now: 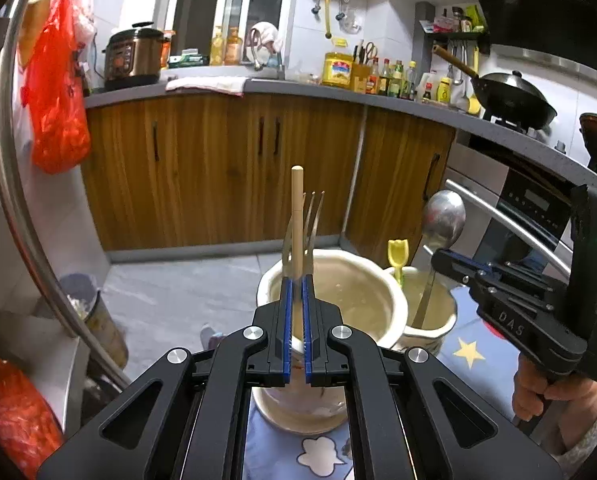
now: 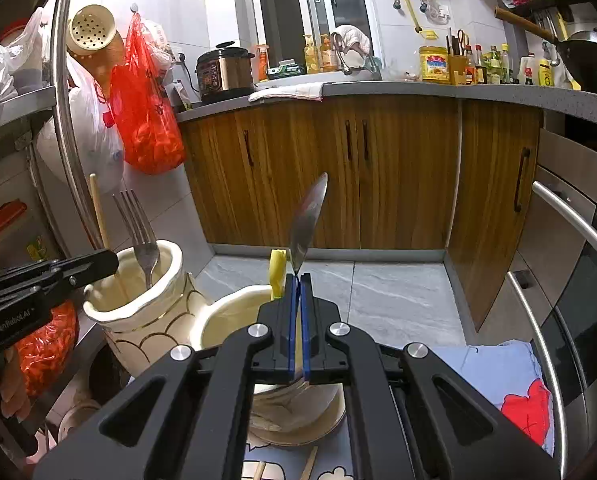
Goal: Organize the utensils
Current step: 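Drop chopstick into larger cup with left tool while right drops spoon in smaller cup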
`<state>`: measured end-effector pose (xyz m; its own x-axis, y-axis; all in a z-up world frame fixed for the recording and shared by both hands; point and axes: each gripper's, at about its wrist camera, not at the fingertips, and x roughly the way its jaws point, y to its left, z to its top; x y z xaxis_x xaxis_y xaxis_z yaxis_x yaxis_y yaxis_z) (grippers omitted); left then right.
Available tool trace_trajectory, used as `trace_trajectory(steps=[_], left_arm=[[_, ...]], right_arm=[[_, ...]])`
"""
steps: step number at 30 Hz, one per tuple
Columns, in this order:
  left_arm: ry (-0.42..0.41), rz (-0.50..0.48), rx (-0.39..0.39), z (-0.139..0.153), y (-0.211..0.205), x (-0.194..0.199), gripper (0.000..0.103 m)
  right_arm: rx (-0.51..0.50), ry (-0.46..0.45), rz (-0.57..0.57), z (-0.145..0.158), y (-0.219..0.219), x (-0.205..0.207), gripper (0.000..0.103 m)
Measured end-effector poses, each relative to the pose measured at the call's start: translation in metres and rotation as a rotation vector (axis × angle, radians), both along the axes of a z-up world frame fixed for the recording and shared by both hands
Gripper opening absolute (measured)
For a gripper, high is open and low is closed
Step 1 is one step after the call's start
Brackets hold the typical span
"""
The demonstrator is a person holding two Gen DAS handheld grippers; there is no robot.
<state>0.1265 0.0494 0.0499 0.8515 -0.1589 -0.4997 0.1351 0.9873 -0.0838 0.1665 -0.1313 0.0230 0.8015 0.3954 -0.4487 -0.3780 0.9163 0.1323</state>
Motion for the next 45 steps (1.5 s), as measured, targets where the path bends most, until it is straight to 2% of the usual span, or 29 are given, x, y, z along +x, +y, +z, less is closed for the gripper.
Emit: trace_trajectory(steps=[13, 20, 24, 29, 31, 38, 40, 45], left_arm=[[0.014, 0.011, 0.024, 0.0, -0.003, 0.006, 0.005], [0.011, 0.019, 0.02, 0.0, -0.004, 0.005, 0.006], [0.013, 0.017, 0.022, 0.0, -0.004, 0.004, 0.012], [0.013, 0.018, 0.03, 0.004, -0.006, -0.005, 0.024], [0.012, 0.029, 0.039, 0.007, -0.007, -0.011, 0.04], [0.007, 0.045, 0.047, 0.014, -0.005, -0.04, 0.058], [0.017, 0.05, 0.053, 0.011, -0.004, -0.048, 0.063], [0.072, 0.058, 0.065, -0.004, -0.005, -0.065, 0.073]], right_arm=[[-0.01, 0.021, -0.024, -0.003, -0.003, 0.011, 0.003], [0.015, 0.039, -0.031, -0.004, -0.01, 0.016, 0.004], [0.02, 0.042, -0.035, -0.002, -0.013, 0.012, 0.012], [0.018, 0.039, -0.039, 0.005, -0.02, -0.001, 0.036], [0.019, 0.039, -0.035, 0.007, -0.023, -0.008, 0.041], [0.005, 0.067, -0.025, 0.003, -0.037, -0.039, 0.071], [0.0, 0.084, -0.029, -0.002, -0.043, -0.049, 0.077], [-0.031, 0.137, -0.049, -0.019, -0.054, -0.067, 0.082]])
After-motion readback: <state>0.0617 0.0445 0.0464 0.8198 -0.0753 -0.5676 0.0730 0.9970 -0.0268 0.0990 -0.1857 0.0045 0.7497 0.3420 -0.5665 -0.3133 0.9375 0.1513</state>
